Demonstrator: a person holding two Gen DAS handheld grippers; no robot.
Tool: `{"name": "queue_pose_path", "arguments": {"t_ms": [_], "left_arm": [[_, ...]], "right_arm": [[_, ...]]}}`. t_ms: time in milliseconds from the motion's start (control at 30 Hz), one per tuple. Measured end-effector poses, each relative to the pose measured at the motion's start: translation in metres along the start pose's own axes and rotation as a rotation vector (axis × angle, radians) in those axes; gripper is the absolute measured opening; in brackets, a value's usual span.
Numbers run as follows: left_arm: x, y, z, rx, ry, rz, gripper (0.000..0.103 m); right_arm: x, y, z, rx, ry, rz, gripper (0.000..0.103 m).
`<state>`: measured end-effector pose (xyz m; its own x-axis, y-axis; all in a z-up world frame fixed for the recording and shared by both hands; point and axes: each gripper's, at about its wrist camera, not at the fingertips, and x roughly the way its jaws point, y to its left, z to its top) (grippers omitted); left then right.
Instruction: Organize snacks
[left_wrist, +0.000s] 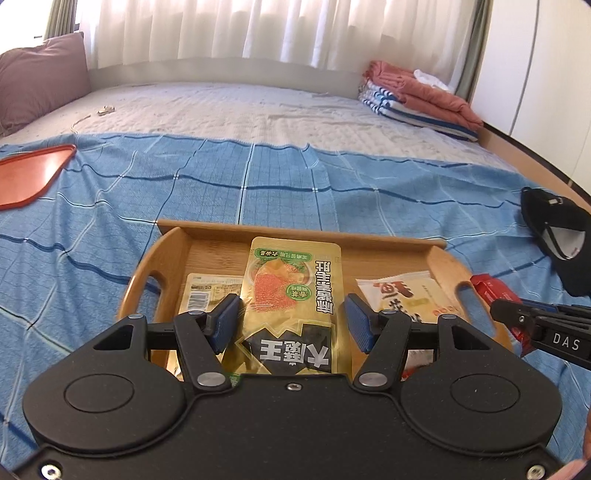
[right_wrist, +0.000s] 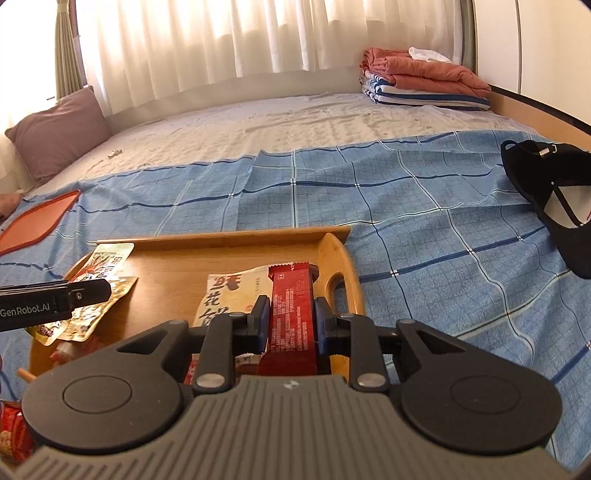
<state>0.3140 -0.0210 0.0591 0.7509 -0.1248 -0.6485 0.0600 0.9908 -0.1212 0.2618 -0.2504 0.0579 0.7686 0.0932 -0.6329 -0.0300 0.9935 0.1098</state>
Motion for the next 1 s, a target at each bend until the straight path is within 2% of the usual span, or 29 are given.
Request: {"name": "queue_pose_path", "arguments": {"t_ms": [433, 767, 800, 833, 900, 967, 1000], "left_arm": [[0.057, -0.003, 0.001, -0.002, 0.026, 0.030, 0.060], [0.074, -0.006, -0.006, 0.010, 0.037, 0.037, 0.060], [0.074, -0.007, -0.007, 0.014, 0.037, 0.038, 0.061], [0.074, -0.007, -0.008, 0.016, 0.038, 0.036, 0.061], [0.072, -0.008, -0.008, 0.018, 0.042, 0.025, 0.063], [0.065, -0.008, -0.008, 0.027, 0.031, 0.019, 0.072], [0.061, -0.009, -0.008, 0.033, 0.023, 0.022, 0.080]], "right_arm": [[0.055, -0.001, 0.011, -0.020, 0.040, 0.010, 0.030], [0.065, 0.017, 0.014, -0.031, 0.054, 0.109, 0.030], [0.067, 0.019, 0.013, -0.037, 0.058, 0.109, 0.035], [0.068, 0.020, 0.012, -0.041, 0.060, 0.105, 0.035], [0.067, 0.022, 0.010, -0.043, 0.053, 0.097, 0.053], [0.063, 0.022, 0.009, -0.030, 0.041, 0.115, 0.058], [0.060, 0.021, 0.008, -0.022, 0.039, 0.119, 0.059]]}}
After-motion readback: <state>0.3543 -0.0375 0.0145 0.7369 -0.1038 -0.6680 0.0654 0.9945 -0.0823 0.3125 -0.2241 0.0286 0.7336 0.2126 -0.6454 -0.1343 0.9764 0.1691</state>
